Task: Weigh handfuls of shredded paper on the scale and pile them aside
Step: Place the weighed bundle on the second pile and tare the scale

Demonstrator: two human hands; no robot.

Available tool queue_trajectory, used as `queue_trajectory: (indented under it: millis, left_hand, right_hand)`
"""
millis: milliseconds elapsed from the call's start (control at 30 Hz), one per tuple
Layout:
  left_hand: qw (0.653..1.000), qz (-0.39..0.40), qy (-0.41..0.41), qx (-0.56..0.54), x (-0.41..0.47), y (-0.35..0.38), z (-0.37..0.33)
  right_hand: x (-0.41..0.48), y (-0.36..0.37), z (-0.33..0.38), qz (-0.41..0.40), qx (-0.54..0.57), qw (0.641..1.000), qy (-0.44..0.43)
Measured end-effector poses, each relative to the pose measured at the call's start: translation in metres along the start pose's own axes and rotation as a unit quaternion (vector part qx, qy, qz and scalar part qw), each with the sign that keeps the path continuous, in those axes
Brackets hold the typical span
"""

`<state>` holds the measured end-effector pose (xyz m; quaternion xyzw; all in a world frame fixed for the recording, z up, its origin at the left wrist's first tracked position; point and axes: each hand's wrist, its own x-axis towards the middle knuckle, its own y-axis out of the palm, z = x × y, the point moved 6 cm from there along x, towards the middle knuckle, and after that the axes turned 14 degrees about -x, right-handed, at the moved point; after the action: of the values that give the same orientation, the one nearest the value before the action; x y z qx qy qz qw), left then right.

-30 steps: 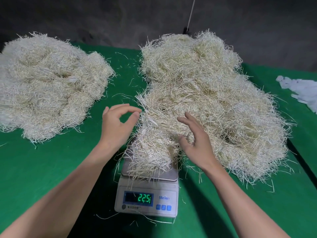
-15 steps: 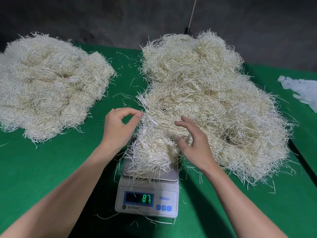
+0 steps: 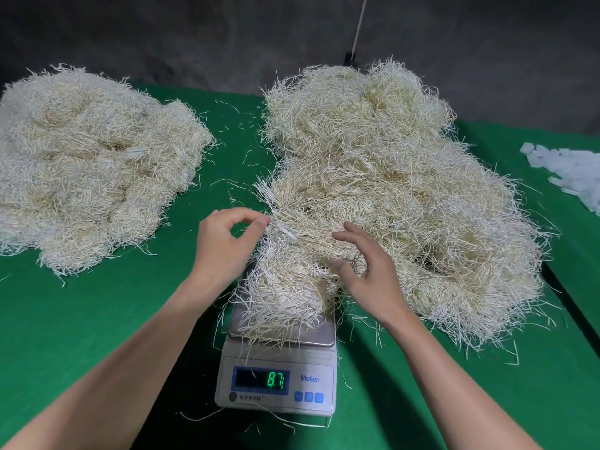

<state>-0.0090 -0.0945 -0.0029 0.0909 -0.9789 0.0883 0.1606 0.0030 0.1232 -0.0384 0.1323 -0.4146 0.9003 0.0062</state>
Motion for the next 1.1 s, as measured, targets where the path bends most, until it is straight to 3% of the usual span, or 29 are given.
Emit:
queue_trajectory:
  millis: [233,400,500,567,633,700,767,833,900,1000,1100]
  left_hand:
    - [1.000,0.017,0.010,0.000,0.013,0.015,-0.007]
    - [0.997,0.065,0.030,0.009,0.032,0.061,-0.028]
    - [0.992,0.105,0.063,0.004,0.042,0.102,-0.045]
    - [0.988,0.138,0.073,0.001,0.047,0.133,-0.054]
    - [0.983,0.165,0.080,0.015,0.052,0.167,-0.058]
    - [0.981,0.182,0.062,0.041,0.060,0.200,-0.055]
    - [0.980,0.195,-0.002,0.040,0.069,0.231,-0.045]
    - [0.969,0.225,-0.098,0.015,0.076,0.261,-0.034]
    - [0.943,0.296,-0.147,0.034,0.079,0.291,-0.026]
    - [0.919,0.353,-0.175,0.032,0.081,0.332,-0.024]
    - [0.944,0.248,-0.213,-0.052,0.093,0.346,-0.023]
  right_hand:
    - [0.021,-0.039,-0.057,-0.112,0.001,0.985,0.133]
    - [0.050,-0.068,-0.098,-0.119,-0.132,0.973,0.148]
    - [0.076,-0.108,-0.126,-0.141,-0.272,0.940,0.153]
    - [0.088,-0.129,-0.156,-0.083,-0.329,0.918,0.204]
    - [0.091,-0.134,-0.182,-0.006,-0.319,0.914,0.250]
    - [0.092,-0.126,-0.194,0.062,-0.347,0.910,0.221]
    - [0.100,-0.125,-0.199,0.074,-0.374,0.910,0.160]
    - [0.112,-0.137,-0.200,0.030,-0.245,0.960,0.136]
    - [0.120,-0.152,-0.192,-0.013,0.001,0.992,0.125]
    - [0.127,-0.163,-0.167,0.007,0.176,0.981,0.077]
    - [0.127,-0.168,-0.160,-0.056,0.252,0.964,0.062]
